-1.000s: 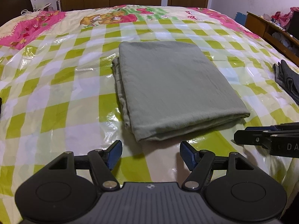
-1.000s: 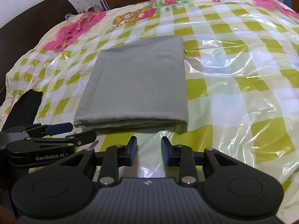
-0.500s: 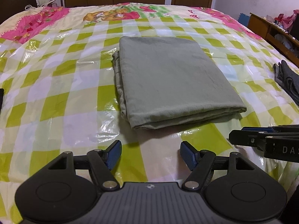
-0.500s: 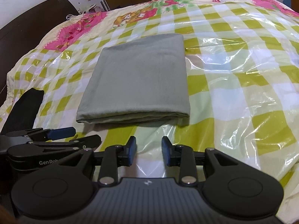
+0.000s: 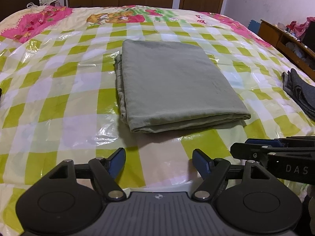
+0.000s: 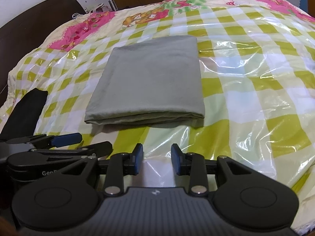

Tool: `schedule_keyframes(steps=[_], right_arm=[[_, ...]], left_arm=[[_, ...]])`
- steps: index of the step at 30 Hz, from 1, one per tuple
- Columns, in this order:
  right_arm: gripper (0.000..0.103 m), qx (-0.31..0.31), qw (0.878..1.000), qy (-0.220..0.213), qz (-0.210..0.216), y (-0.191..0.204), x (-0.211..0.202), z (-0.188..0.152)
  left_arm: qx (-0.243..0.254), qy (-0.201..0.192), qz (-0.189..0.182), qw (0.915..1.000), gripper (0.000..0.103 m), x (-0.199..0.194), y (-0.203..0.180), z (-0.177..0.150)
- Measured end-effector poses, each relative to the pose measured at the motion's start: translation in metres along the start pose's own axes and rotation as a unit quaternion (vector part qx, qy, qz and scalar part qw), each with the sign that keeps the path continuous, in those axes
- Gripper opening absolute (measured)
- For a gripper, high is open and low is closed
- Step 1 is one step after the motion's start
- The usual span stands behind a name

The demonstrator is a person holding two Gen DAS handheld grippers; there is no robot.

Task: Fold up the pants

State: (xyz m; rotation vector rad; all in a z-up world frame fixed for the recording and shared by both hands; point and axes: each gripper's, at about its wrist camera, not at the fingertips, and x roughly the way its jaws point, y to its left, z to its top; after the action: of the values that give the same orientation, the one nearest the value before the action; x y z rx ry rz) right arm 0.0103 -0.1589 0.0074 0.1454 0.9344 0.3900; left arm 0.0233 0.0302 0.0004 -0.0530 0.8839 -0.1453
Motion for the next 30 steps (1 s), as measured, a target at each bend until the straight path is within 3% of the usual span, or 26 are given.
schedule_keyframes(steps=[30], right_arm=[[0.033, -0.04, 0.998, -0.016, -0.044, 0.014, -0.009, -0.006]], left_arm=[[0.012, -0.018, 0.019, 0.9996, 0.097, -0.009, -0.008, -0.006]])
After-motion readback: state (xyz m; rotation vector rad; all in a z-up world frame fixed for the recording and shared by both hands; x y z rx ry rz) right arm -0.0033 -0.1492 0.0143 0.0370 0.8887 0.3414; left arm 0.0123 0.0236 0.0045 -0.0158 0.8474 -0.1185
